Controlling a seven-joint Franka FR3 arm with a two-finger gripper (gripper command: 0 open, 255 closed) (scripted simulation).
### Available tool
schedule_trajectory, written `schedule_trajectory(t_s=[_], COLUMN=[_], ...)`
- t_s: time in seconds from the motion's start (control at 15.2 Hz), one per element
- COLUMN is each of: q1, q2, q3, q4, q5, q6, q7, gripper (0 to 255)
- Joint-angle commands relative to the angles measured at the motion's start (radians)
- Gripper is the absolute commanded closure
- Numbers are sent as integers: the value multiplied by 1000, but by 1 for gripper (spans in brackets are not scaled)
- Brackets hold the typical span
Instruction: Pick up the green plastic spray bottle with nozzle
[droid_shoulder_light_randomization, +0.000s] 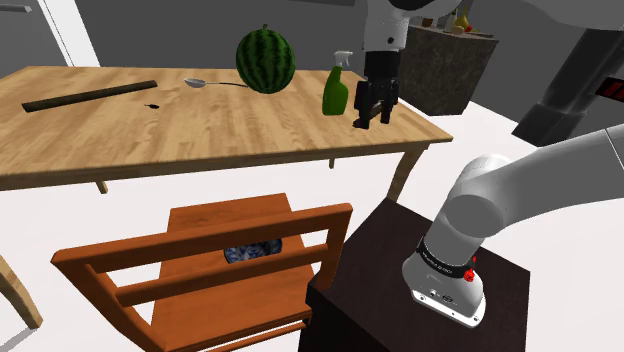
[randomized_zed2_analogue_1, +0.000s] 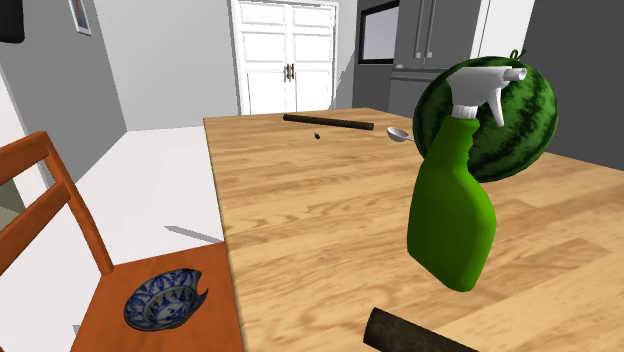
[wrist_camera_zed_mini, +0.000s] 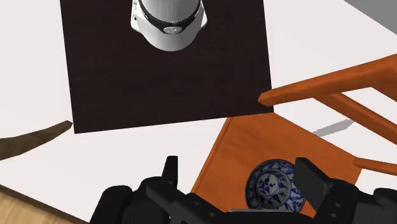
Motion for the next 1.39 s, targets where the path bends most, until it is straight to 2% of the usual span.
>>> schedule_trajectory(t_s=[0.0,0.4,0.73,1.06,1.32], q1=[0,-1,17,64,124], q2=[0,10,80,197,321], q3=[0,-166,-311,-461,-586], q4=[0,-21,12,92,191], q5=[0,-117,-174,-173,-118], q6=[0,117,229,333,396], q7=[0,-302,-553,-811,-1031], gripper=[0,0,0,0,0])
